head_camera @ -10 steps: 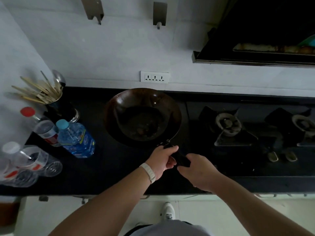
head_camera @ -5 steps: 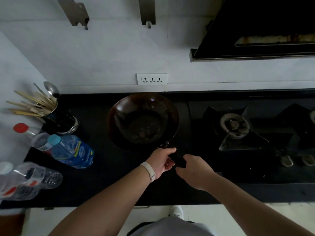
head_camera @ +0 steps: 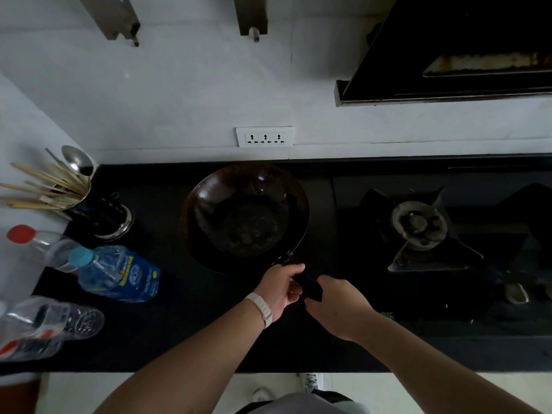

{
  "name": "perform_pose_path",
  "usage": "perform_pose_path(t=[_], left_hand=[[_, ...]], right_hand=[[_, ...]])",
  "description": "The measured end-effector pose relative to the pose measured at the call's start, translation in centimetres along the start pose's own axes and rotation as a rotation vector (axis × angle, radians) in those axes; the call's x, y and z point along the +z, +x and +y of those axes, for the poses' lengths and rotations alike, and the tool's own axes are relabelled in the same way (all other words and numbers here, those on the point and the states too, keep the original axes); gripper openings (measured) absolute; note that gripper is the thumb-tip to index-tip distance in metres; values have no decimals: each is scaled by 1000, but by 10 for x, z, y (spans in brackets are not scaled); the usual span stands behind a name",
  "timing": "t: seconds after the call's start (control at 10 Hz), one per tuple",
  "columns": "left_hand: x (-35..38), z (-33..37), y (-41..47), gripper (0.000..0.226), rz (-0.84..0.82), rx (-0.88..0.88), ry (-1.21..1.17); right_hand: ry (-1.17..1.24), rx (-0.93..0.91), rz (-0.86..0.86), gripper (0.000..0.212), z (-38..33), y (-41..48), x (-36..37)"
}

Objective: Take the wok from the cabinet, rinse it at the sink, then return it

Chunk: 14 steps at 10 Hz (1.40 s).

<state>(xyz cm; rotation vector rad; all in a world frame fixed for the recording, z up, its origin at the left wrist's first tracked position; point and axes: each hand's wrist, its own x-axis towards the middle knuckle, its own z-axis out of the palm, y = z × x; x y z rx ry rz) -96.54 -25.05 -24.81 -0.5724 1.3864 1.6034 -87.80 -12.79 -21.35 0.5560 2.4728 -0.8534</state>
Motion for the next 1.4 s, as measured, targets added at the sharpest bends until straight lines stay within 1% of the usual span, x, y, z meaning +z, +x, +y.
perform_pose_path(t=[0.1,0.2,0.4,0.5,0.6,0.7,0.8,0.9,1.0,1.1,1.2,1.3,1.4], left_hand=[[-2,0,4,17,11,9,-7],[-5,0,6,17,17,7,21],[-7,-1,6,9,-3,39,115],[-7,0,2,12,-3,53,151],[-10,-2,-5,17,12,66,203],[-22,-3,-14,18,10,117,268],[-41,-2,-29,22,-4,188,314],[-63,1,-48,29,-13,274,367],[-84,5,-71,37,4,399,551],[-107,12,-92,45,11,553,853],[-129,19,-111,61,83,779,1281],[-144,28,-128,58,252,1042,1529],[-152,29,-139,57,394,1109,1686]], right_hand=[[12,-3,9,15,0,5,4],[17,-4,11,15,1,7,10],[4,-21,20,16,7,11,18],[-26,-5,30,17,7,13,22],[-75,4,36,23,5,14,25],[-160,15,33,30,2,14,26],[-225,20,70,41,-3,12,23],[-237,-3,122,50,-7,9,21],[-246,-11,182,59,-12,0,19],[-268,-45,236,64,-15,-9,18],[-339,-79,295,61,-20,-26,19],[-444,-113,407,61,-27,-45,21],[-476,-145,518,64,-37,-60,23]])
